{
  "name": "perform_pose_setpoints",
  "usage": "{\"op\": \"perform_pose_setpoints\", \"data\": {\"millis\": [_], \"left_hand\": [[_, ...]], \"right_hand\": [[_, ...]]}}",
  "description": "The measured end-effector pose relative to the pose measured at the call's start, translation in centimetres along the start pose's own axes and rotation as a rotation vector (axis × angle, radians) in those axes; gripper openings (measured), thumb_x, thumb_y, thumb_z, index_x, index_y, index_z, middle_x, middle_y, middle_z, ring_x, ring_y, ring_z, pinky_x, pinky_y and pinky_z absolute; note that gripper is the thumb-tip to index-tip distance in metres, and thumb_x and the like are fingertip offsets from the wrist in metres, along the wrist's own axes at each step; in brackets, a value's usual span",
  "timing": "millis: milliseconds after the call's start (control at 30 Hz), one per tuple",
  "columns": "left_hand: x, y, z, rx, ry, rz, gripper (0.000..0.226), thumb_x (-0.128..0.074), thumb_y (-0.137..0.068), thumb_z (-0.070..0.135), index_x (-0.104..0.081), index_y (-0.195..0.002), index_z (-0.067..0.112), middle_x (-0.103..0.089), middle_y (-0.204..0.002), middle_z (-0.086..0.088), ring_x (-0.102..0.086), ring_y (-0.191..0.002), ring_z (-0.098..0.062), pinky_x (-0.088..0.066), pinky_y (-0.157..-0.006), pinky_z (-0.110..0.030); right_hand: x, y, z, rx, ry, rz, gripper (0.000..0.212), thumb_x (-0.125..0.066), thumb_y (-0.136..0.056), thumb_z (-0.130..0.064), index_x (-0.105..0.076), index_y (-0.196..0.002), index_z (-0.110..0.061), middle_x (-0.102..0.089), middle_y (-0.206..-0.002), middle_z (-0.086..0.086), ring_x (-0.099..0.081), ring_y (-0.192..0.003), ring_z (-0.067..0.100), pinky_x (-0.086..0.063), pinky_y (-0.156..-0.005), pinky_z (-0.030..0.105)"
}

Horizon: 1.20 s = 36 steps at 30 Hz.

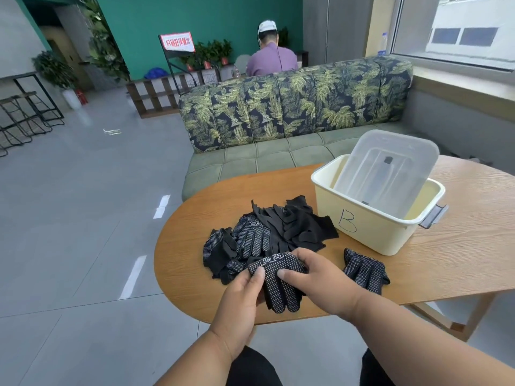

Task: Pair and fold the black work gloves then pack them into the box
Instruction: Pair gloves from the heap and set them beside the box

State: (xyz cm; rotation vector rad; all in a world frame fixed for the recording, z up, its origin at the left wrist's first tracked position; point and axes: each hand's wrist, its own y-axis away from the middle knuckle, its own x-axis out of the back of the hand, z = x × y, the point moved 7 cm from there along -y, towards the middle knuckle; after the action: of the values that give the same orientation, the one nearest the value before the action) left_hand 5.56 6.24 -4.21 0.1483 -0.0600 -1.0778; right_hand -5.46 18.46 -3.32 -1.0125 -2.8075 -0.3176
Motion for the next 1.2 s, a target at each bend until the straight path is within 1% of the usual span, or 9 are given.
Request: {"op": "perform_pose_setpoints", "data": {"millis": [100, 233, 367, 500, 600, 700, 867, 1033, 1200], "left_hand": [[-0.7, 0.0, -0.3, 0.069, 0.065, -0.025, 0.033, -0.046, -0.108, 0.034, -0.067, -0.126, 0.016, -0.077, -0.118, -0.004, -0.073, -0.112, -0.02, -0.055, -0.096, -0.035], [-1.3, 0.0, -1.1, 0.091, 0.045, -0.078, 0.031, -0.05, -0.107, 0.031, -0.065, -0.131, 0.018, -0.075, -0.124, -0.005, -0.069, -0.119, -0.025, -0.054, -0.104, -0.047], [-1.1, -0.2, -1.9, 0.1, 0.063, -0.074, 0.033, -0.05, -0.107, 0.031, -0.066, -0.131, 0.015, -0.074, -0.125, -0.009, -0.07, -0.119, -0.028, -0.053, -0.104, -0.057], [-1.1, -0.5, -2.5, 0.126, 0.117, -0.057, 0.035, -0.05, -0.107, 0.032, -0.066, -0.131, 0.013, -0.075, -0.124, -0.01, -0.07, -0.117, -0.028, -0.055, -0.101, -0.054], [-1.4, -0.5, -2.7, 0.135, 0.119, -0.078, 0.033, -0.049, -0.107, 0.032, -0.067, -0.128, 0.013, -0.075, -0.121, -0.011, -0.072, -0.114, -0.029, -0.057, -0.097, -0.051], [-1.6, -0.5, -3.0, 0.137, 0.069, -0.093, 0.033, -0.049, -0.107, 0.034, -0.069, -0.125, 0.014, -0.077, -0.118, -0.01, -0.073, -0.112, -0.028, -0.058, -0.095, -0.047], [-0.5, -1.1, -3.7, 0.169, -0.002, -0.015, 0.031, -0.049, -0.107, 0.037, -0.07, -0.119, 0.017, -0.08, -0.107, -0.006, -0.076, -0.102, -0.02, -0.057, -0.099, -0.042], [1.3, -1.8, -5.7, 0.229, -0.086, 0.078, 0.026, -0.049, -0.108, 0.037, -0.07, -0.116, 0.023, -0.08, -0.103, 0.002, -0.075, -0.098, -0.012, -0.054, -0.097, -0.034], [2.1, -2.2, -6.9, 0.262, -0.098, 0.117, 0.021, -0.055, -0.106, 0.031, -0.071, -0.112, 0.02, -0.08, -0.102, -0.003, -0.074, -0.103, -0.021, -0.056, -0.094, -0.035]], "right_hand": [[0.1, 0.2, -0.2, -0.016, -0.066, 0.013, 0.019, -0.071, -0.099, -0.028, -0.068, -0.114, -0.016, -0.079, -0.103, 0.0, -0.076, -0.097, 0.016, -0.063, -0.09, 0.037], [-0.2, 0.7, 1.2, -0.058, -0.22, 0.09, 0.021, -0.068, -0.101, -0.027, -0.067, -0.114, -0.011, -0.079, -0.104, 0.007, -0.077, -0.099, 0.023, -0.062, -0.092, 0.044], [-1.6, 1.6, 2.4, -0.148, -0.372, 0.12, 0.028, -0.058, -0.105, -0.041, -0.067, -0.119, -0.018, -0.078, -0.11, 0.004, -0.075, -0.105, 0.022, -0.06, -0.094, 0.043], [-1.3, 1.7, 2.9, -0.172, -0.406, 0.168, 0.034, -0.055, -0.102, -0.051, -0.072, -0.116, -0.024, -0.076, -0.115, -0.001, -0.071, -0.113, 0.019, -0.053, -0.103, 0.044], [-0.9, 1.6, 2.6, -0.164, -0.375, 0.162, 0.022, -0.063, -0.103, -0.034, -0.074, -0.115, -0.018, -0.079, -0.108, 0.0, -0.074, -0.104, 0.016, -0.057, -0.087, 0.031], [-0.6, 1.6, 2.8, -0.197, -0.294, 0.135, 0.017, -0.068, -0.1, -0.027, -0.073, -0.108, -0.013, -0.08, -0.101, 0.005, -0.076, -0.096, 0.022, -0.06, -0.075, 0.036], [3.8, 1.4, 3.1, -0.21, -0.208, 0.252, 0.019, -0.07, -0.097, -0.033, -0.073, -0.106, -0.016, -0.079, -0.099, 0.003, -0.076, -0.097, 0.022, -0.061, -0.094, 0.048], [11.2, 1.3, 5.4, -0.285, -0.34, 0.54, 0.021, -0.072, -0.095, -0.031, -0.072, -0.108, -0.014, -0.079, -0.098, 0.011, -0.077, -0.091, 0.031, -0.064, -0.084, 0.049], [14.6, 1.4, 9.4, -0.397, -0.421, 0.603, 0.027, -0.068, -0.097, -0.023, -0.068, -0.119, -0.007, -0.078, -0.108, 0.017, -0.075, -0.101, 0.037, -0.06, -0.094, 0.057]]}}
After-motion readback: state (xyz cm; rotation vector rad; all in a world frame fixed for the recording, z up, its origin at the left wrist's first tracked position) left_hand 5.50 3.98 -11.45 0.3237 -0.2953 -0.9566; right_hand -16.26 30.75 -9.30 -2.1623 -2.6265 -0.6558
